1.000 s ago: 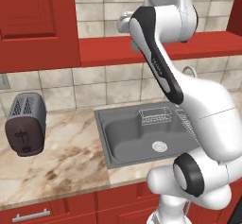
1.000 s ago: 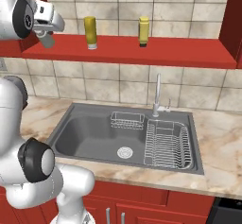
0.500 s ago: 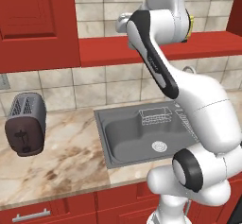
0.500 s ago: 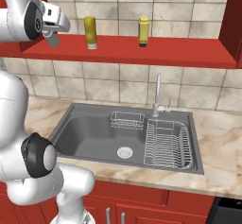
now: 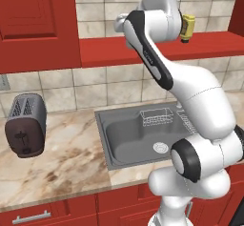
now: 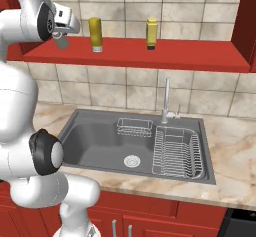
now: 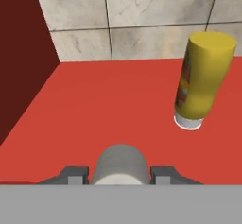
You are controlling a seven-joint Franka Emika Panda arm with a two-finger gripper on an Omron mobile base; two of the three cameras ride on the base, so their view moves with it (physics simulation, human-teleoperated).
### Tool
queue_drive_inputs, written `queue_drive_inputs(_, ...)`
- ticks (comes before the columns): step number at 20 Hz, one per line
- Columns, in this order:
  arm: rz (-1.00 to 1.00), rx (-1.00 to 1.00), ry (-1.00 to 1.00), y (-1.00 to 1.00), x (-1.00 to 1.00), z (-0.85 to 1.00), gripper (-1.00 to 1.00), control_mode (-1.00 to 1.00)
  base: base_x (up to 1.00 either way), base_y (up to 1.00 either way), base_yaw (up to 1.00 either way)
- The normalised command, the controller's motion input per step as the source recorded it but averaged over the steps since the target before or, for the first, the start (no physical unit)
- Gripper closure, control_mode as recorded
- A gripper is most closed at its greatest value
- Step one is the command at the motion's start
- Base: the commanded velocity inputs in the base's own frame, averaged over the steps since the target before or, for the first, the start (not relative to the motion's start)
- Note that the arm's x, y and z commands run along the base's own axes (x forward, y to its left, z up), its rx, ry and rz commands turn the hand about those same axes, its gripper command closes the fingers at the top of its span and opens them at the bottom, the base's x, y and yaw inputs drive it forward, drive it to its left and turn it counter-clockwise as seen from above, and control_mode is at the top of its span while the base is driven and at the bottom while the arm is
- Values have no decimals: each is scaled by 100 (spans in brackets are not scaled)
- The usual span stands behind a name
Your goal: There are various items on the counter. Only move the condiments/shakers into the cabinet.
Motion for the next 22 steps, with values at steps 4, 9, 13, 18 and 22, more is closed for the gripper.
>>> queue_drive_inputs(4, 0, 0, 1, 0, 26, -2, 100, -100, 0, 0, 0)
queue_drive_inputs(9, 0, -2, 2, 0, 11, -9, 100, -100, 0, 0, 0)
queue_drive_inputs(13, 0, -7, 5, 5, 0, -21, 100, -100, 0, 0, 0)
queue_drive_inputs(18, 0, -5, 2, 0, 0, -12, 100, -100, 0, 0, 0)
queue_drive_inputs(22, 0, 0, 0, 0, 4, -4, 100, -100, 0, 0, 0)
